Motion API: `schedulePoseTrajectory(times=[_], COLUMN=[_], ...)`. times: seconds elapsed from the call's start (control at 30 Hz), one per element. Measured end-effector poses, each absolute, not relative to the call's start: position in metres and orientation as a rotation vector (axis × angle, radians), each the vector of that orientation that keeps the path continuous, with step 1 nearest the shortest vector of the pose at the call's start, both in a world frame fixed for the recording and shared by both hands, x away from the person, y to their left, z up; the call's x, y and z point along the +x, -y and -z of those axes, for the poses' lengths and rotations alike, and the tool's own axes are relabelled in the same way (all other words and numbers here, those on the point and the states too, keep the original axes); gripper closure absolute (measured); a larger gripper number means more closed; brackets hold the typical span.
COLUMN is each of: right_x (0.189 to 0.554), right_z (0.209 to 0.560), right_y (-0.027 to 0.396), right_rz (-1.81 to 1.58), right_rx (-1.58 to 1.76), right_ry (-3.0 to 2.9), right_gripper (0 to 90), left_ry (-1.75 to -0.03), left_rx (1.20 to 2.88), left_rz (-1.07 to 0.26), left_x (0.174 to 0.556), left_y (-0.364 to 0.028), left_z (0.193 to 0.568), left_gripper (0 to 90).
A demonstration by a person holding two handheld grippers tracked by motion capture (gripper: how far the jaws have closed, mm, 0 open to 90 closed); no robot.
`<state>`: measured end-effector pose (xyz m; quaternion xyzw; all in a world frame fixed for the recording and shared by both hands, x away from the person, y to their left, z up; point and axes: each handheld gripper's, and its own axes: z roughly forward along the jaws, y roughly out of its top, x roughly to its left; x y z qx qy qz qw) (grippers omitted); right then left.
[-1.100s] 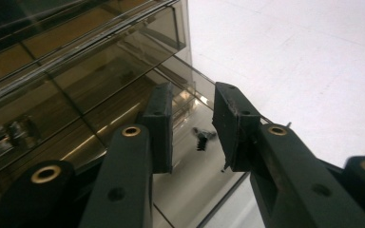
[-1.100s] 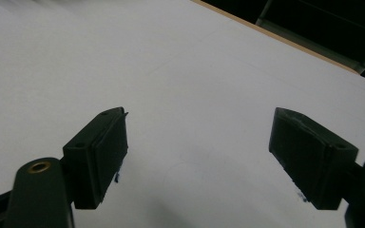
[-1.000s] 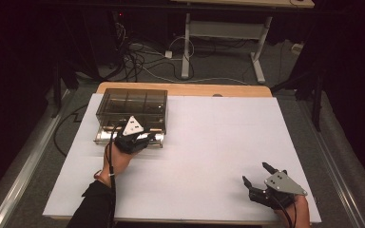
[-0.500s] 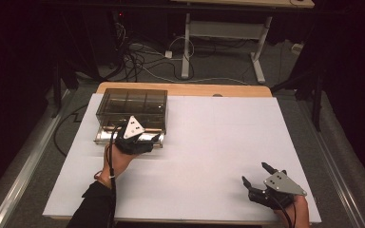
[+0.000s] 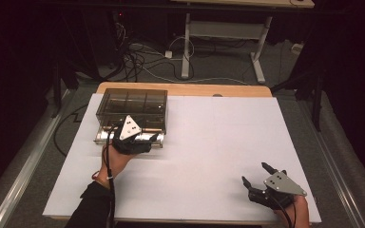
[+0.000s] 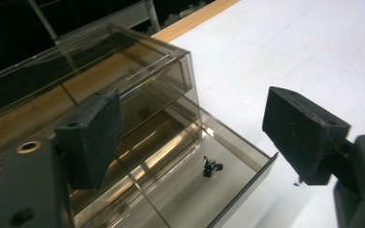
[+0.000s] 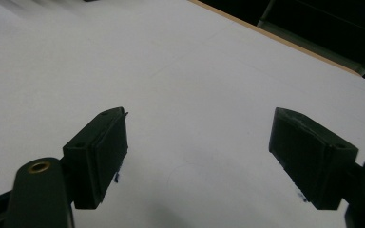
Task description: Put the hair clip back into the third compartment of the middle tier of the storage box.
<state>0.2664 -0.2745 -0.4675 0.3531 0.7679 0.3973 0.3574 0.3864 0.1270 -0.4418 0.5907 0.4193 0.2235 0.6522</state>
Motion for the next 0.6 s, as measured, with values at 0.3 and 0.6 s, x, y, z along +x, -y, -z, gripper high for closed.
schedulePoseTrajectory(times=[0.3, 0.6], right_x=[0.266, 0.267], right_z=[0.467, 0.468], right_y=[0.275, 0.274], right_rz=[-1.027, -1.026], right_rx=[0.913, 0.910], right_ry=[-1.981, -1.984], right_gripper=[20.9, 20.8], left_ry=[-0.887, -0.845], left_rx=[1.343, 1.353], left_rz=[-0.515, -0.515], left_x=[0.376, 0.368], left_y=[-0.116, -0.108], left_z=[0.435, 0.431], left_gripper=[18.9, 18.9])
